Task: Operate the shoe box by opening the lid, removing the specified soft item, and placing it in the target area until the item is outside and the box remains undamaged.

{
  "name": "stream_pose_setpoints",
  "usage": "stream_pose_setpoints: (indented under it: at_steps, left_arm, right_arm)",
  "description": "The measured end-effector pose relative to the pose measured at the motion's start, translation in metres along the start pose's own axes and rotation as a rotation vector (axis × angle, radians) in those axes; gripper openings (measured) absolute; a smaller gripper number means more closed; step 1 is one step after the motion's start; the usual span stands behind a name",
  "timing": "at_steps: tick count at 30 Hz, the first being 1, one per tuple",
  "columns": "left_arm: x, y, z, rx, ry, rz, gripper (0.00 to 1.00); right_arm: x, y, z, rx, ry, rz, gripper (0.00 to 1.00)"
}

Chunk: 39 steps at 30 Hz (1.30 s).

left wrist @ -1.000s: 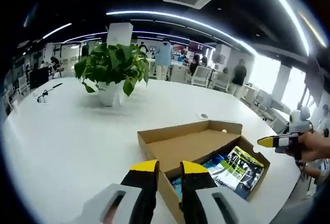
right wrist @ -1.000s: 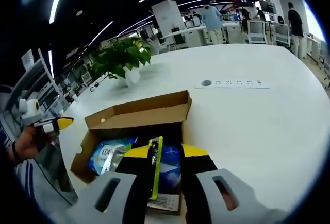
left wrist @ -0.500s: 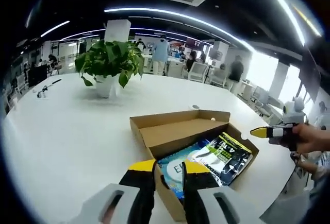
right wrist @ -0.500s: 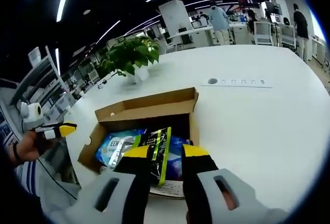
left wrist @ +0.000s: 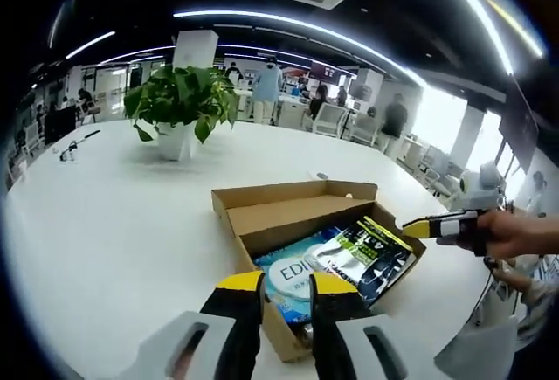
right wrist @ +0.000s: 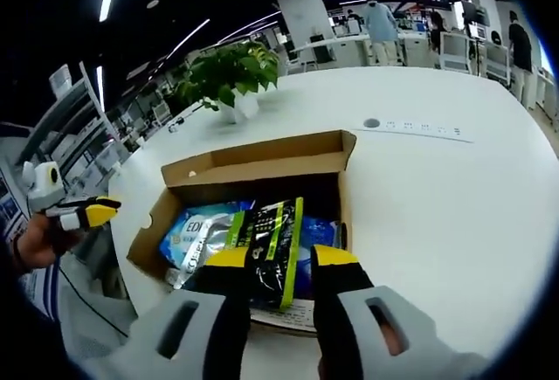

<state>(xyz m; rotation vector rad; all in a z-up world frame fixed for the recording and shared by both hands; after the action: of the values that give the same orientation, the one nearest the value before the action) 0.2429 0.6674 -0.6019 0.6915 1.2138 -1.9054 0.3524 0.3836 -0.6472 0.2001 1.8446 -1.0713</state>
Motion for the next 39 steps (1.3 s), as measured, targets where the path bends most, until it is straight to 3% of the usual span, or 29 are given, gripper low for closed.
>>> stream_pose_setpoints:
  at_steps: [20, 26, 28, 32, 39]
  left_arm:
    - [0.004, -0.009, 0.007, 0.049, -0.026, 0.008, 0.23]
    - [0.005, -0.008, 0.005, 0.053, -0.029, 0.003, 0.23]
    - [0.005, -0.008, 0.005, 0.05, -0.027, 0.0, 0.23]
    - [0.006, -0.006, 0.005, 0.051, -0.028, -0.004, 0.23]
    - [0.008, 0.0, 0.008, 0.062, -0.024, -0.023, 0.23]
  right_arm:
    - [0.015, 0.016, -0.009, -0.003, -0.028, -0.098, 0.26]
    - [0.021, 0.016, -0.011, 0.0, -0.036, -0.12, 0.21]
    - [0.021, 0.014, -0.009, 0.034, -0.088, -0.119, 0.14]
    - [0.019, 0.011, -0.01, 0.035, -0.092, -0.103, 0.05]
    - [0.018, 0.01, -0.011, 0.038, -0.091, -0.087, 0.02]
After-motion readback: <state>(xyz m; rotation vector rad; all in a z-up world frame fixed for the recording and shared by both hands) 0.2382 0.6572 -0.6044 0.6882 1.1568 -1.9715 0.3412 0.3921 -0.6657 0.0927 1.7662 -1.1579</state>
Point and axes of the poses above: the point that each gripper's makers call its tool centre point, and the gripper's own axes: y roughly forward along the fingers, z roughly to its right, x roughly out of its underside, the point moved 7 cm from there along -y, roughly backward along the fingers, and after that the axes turned 12 degrees about -y, right-handed, at the moved point
